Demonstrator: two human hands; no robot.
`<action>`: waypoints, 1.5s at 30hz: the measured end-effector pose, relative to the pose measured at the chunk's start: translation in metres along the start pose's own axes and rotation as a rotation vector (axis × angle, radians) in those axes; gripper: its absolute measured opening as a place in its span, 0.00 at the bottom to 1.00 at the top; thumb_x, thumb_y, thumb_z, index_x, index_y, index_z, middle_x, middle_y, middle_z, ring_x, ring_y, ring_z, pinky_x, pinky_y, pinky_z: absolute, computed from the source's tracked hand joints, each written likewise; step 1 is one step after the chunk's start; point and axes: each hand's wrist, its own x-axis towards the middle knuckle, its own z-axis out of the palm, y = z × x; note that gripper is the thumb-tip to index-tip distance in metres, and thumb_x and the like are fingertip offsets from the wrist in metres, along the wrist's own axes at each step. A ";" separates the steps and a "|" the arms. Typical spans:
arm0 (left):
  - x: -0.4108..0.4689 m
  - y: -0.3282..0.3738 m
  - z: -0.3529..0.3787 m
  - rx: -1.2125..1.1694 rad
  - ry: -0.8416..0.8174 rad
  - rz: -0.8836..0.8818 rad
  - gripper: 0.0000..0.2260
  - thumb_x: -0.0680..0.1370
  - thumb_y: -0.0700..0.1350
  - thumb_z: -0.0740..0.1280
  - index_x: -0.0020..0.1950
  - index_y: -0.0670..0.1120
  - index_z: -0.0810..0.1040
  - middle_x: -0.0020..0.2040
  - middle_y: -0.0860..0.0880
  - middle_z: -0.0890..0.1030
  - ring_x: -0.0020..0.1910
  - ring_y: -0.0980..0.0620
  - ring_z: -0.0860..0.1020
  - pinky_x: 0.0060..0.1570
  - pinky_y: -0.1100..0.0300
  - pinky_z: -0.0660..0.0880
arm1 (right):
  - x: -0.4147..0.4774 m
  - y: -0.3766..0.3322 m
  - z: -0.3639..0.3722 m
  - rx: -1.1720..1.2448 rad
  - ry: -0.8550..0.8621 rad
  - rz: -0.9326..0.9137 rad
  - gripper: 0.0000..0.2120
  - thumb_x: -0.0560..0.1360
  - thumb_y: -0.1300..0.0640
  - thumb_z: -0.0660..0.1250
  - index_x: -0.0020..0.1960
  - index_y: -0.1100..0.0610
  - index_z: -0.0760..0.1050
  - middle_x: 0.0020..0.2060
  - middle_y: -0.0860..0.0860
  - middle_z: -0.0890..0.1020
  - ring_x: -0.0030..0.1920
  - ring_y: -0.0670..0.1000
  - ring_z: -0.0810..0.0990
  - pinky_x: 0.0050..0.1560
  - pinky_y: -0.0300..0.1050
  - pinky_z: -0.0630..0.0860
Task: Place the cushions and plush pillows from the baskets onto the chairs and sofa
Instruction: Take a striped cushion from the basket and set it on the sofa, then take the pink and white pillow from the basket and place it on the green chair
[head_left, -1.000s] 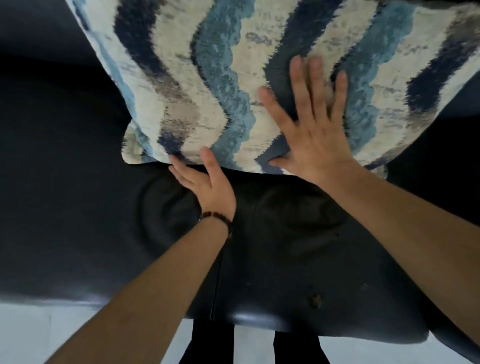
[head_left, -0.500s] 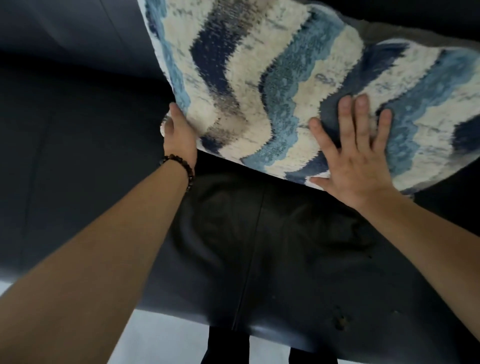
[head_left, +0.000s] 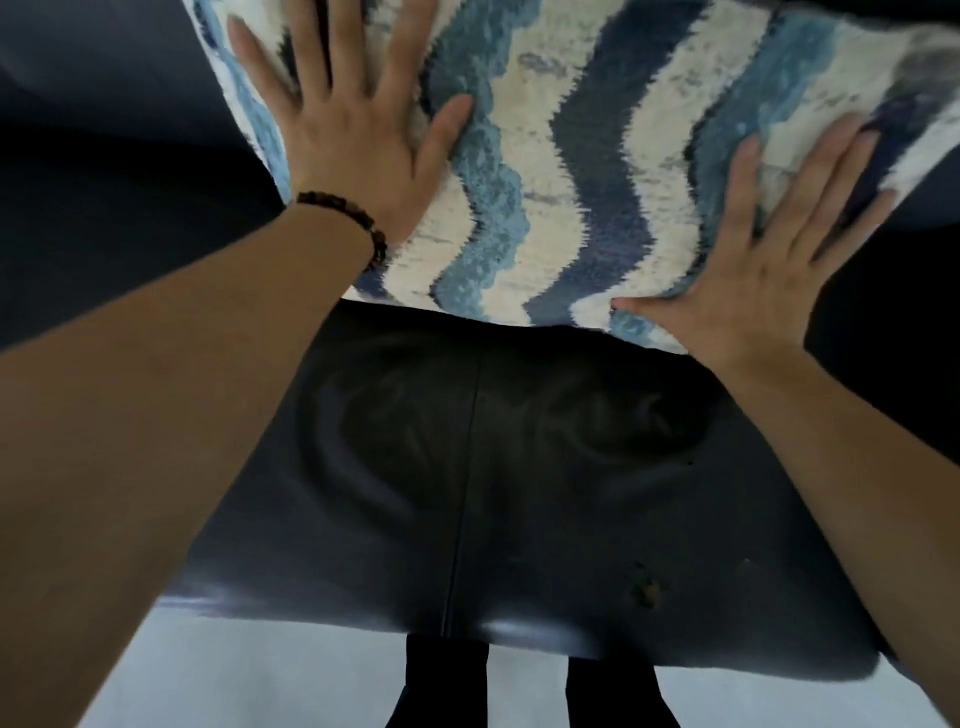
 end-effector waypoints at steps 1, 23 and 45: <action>-0.001 0.000 0.000 0.003 -0.004 0.000 0.31 0.82 0.69 0.40 0.84 0.58 0.46 0.84 0.39 0.50 0.82 0.35 0.49 0.74 0.25 0.45 | -0.002 -0.001 0.002 0.000 0.009 0.017 0.70 0.57 0.19 0.70 0.82 0.50 0.36 0.79 0.72 0.49 0.79 0.73 0.48 0.72 0.80 0.47; -0.275 0.058 -0.345 -1.051 -0.367 -0.402 0.30 0.81 0.58 0.59 0.81 0.50 0.60 0.79 0.52 0.65 0.78 0.54 0.64 0.77 0.47 0.64 | -0.233 0.046 -0.302 0.945 -0.295 0.225 0.31 0.82 0.38 0.57 0.81 0.50 0.59 0.80 0.47 0.63 0.80 0.45 0.59 0.79 0.49 0.60; -0.275 0.215 -0.549 -1.195 -0.444 0.173 0.23 0.82 0.47 0.66 0.77 0.51 0.67 0.70 0.50 0.76 0.69 0.49 0.75 0.72 0.45 0.69 | -0.549 0.227 -0.506 1.007 0.543 1.187 0.30 0.78 0.42 0.64 0.78 0.46 0.62 0.72 0.47 0.72 0.65 0.46 0.73 0.65 0.46 0.73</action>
